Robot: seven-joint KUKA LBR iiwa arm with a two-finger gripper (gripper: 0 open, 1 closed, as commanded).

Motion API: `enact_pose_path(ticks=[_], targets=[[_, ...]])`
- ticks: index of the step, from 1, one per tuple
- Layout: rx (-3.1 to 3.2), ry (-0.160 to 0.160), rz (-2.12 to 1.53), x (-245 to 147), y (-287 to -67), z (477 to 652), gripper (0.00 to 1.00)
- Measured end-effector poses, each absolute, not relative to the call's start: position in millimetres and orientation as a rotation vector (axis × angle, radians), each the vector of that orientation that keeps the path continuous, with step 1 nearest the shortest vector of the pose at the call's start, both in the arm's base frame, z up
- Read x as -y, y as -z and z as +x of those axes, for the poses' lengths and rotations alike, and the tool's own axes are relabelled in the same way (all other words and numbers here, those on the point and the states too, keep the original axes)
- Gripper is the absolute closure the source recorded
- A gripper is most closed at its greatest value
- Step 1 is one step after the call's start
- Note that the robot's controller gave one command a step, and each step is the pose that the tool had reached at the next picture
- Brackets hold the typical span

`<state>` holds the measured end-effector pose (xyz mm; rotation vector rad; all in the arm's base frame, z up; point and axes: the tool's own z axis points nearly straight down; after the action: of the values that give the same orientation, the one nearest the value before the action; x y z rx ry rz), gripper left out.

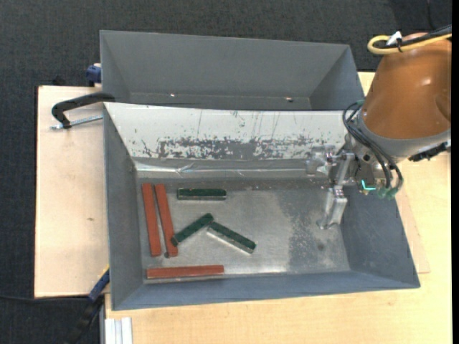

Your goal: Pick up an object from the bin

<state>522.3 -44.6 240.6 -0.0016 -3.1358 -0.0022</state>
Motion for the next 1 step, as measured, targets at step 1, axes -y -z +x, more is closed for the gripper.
enact_pose_path(ticks=[1], targets=[[3.151,-0.003,0.067,34.0,-227.9,528.3,0.0]])
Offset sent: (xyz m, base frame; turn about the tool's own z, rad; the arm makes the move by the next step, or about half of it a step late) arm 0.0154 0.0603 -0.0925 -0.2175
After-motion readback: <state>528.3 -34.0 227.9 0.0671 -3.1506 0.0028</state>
